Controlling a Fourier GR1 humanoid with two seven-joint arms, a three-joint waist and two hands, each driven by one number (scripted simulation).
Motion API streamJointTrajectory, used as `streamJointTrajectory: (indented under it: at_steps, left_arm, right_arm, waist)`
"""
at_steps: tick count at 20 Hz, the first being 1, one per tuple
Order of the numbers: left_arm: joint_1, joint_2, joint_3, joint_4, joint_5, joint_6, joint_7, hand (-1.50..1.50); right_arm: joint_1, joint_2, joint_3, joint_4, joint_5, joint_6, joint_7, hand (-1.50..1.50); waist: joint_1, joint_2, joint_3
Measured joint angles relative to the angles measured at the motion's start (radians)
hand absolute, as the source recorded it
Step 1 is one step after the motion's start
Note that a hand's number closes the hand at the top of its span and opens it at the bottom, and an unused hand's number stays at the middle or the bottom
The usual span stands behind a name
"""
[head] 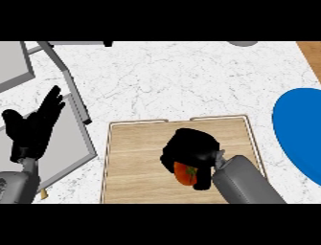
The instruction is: Pick the tomato from the tray and place it in the plate
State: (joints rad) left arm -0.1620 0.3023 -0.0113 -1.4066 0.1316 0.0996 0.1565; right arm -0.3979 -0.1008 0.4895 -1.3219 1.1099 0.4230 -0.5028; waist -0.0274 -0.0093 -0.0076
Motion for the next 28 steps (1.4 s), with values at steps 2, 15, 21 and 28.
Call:
streamJointTrajectory:
  at_steps: [2, 15, 21, 28]
  left_arm:
    - [0.009, 0.003, 0.013, 0.0, 0.001, 0.01, -0.001, 0.0]
    - [0.03, 0.004, 0.01, -0.007, 0.009, -0.015, -0.012, 0.0]
    - [-0.001, -0.002, 0.009, 0.017, 0.004, -0.022, -0.003, 0.0]
    - [0.01, -0.024, -0.001, -0.007, -0.022, -0.013, 0.006, 0.0]
  right_arm:
    - [0.033, 0.018, -0.129, 0.023, -0.034, -0.014, 0.122, 1.5]
    - [-0.019, 0.097, -0.52, -0.066, 0.137, -0.515, 0.887, 1.5]
    - [-0.05, 0.097, -0.543, -0.186, 0.319, -0.618, 1.134, 1.5]
    - [0.002, 0.059, -0.659, -0.259, 0.259, -0.704, 1.192, 1.5]
  waist:
    - [-0.033, 0.002, 0.002]
    - [0.004, 0.003, 0.006]
    - [0.012, 0.005, 0.006]
    - [0.023, 0.008, 0.008]
